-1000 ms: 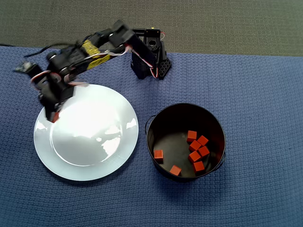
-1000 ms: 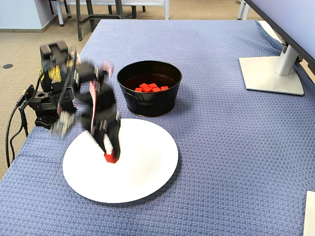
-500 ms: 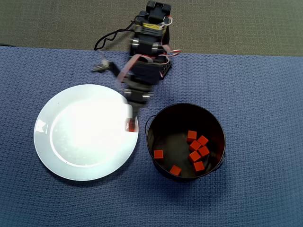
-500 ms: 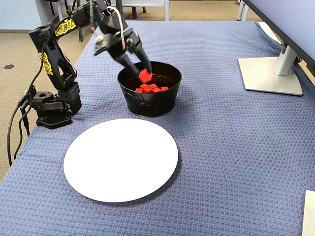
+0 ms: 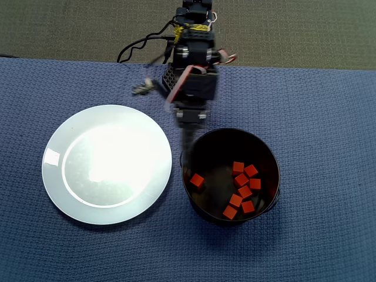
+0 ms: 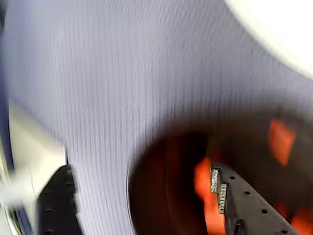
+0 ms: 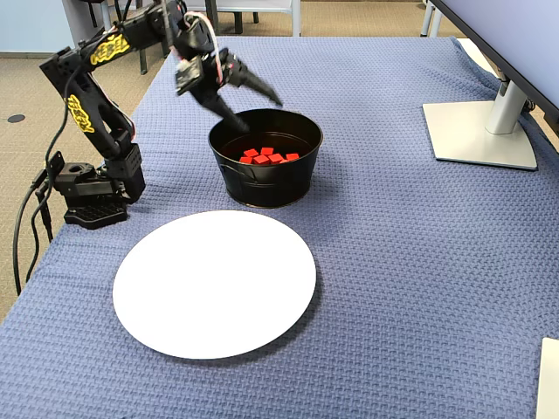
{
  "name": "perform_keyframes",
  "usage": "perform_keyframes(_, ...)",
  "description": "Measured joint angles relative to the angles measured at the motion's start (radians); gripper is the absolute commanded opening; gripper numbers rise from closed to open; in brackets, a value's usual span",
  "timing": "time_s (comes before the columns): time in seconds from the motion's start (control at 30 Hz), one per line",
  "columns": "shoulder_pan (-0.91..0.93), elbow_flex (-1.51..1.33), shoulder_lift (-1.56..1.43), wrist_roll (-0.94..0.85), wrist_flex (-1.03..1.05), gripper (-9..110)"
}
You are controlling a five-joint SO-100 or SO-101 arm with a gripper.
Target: Pick up the red cubes from the white plate and place them in the black recipient
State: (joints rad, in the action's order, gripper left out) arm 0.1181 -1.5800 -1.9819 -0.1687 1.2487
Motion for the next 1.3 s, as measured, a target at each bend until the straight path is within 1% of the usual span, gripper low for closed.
perform_keyframes(0.1,0.135,-0.063,-0.002,-0.057,-0.006,12)
perform_keyframes(0.2,0.247,-0.175,-0.021,-0.106,-0.048,9)
perform_keyframes(0.3,0.310,-0.308,-0.074,-0.144,-0.100,7)
perform_keyframes(0.4,0.331,-0.469,-0.173,-0.167,-0.150,2)
perform_keyframes(0.47,0.330,-0.580,-0.250,-0.169,-0.167,0)
perform_keyframes(0.6,0.313,-0.761,-0.399,-0.169,-0.172,0)
perform_keyframes(0.9,0.179,-1.071,-0.646,-0.202,-0.173,0)
perform_keyframes(1.13,0.048,-1.201,-0.747,-0.189,-0.173,0)
perform_keyframes(1.3,0.020,-1.244,-0.816,-0.161,-0.173,0)
